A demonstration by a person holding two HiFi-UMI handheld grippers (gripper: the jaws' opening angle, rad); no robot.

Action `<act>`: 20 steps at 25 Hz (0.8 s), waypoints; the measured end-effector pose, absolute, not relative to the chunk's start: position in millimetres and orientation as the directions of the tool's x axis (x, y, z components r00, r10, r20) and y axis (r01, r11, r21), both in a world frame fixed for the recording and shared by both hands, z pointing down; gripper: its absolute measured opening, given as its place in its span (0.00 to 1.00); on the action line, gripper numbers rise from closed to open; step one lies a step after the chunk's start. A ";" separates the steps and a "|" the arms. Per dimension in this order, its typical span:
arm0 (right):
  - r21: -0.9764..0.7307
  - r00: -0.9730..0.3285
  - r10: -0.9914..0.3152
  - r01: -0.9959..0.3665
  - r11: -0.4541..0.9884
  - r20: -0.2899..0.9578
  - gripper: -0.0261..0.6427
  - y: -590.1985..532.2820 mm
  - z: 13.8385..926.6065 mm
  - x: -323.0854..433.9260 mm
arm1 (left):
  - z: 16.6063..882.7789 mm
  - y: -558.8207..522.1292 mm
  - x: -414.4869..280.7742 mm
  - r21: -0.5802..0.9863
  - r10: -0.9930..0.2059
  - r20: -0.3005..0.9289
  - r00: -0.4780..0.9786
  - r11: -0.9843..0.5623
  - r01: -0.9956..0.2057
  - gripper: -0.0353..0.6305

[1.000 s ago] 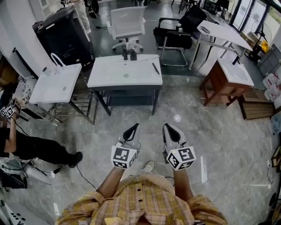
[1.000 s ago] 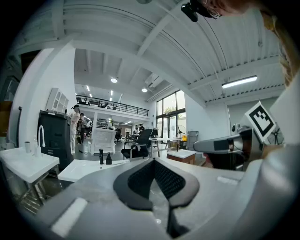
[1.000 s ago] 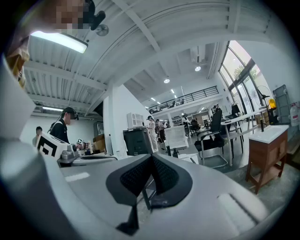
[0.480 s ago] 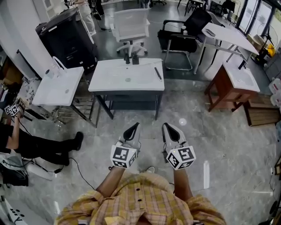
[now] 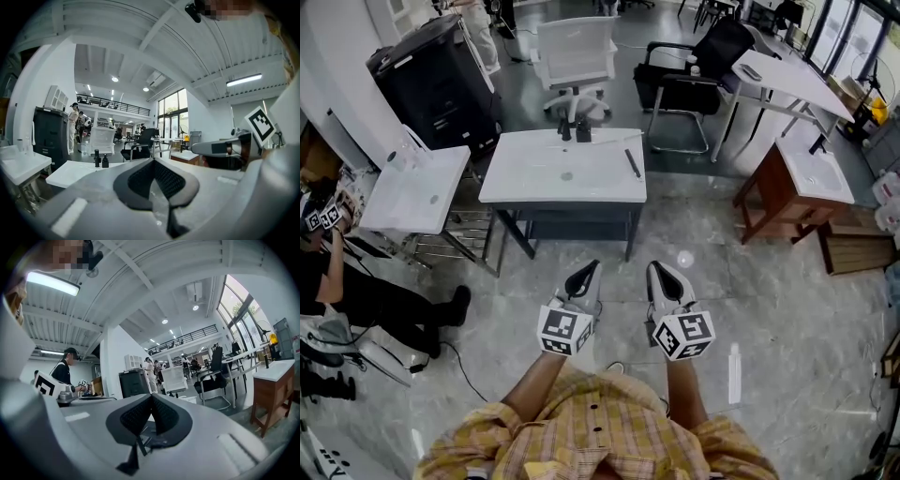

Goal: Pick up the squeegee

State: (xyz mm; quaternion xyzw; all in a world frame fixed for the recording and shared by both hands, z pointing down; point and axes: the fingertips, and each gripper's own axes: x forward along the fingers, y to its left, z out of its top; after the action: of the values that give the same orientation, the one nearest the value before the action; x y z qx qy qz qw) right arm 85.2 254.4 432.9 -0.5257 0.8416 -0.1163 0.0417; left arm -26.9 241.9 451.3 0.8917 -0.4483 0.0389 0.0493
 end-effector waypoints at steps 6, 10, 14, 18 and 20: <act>-0.215 -0.431 -0.900 -0.887 0.409 0.064 0.02 186.8 437.7 91.2 | 451.3 168.6 -16.4 0.053 -0.793 0.096 0.602 -0.600 -0.798 0.05; -0.201 -0.429 -0.900 -0.890 0.409 0.070 0.02 126.1 437.5 86.2 | 450.7 102.3 -19.7 0.055 -0.795 0.088 0.600 -0.598 -0.800 0.05; -0.206 -0.412 -0.908 -0.897 0.390 0.077 0.02 62.0 439.4 80.9 | 449.6 37.3 -22.0 0.045 -0.787 0.092 0.610 -0.609 -0.792 0.05; -0.201 -0.345 -0.934 -0.925 0.321 0.096 0.03 -3.3 439.4 84.5 | 453.3 -23.8 -24.1 0.060 -0.766 0.109 0.634 -0.631 -0.773 0.05; -0.213 -0.331 -0.939 -0.928 0.306 0.092 0.03 -33.7 437.9 84.6 | 456.6 -54.4 -26.3 0.062 -0.760 0.122 0.638 -0.636 -0.769 0.05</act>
State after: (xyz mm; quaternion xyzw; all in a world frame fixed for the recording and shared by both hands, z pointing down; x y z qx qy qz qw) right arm 84.6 -33.7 437.9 -0.5777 0.8078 -0.1144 0.0248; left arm -26.3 -54.4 456.6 0.9035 -0.4230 0.0425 0.0540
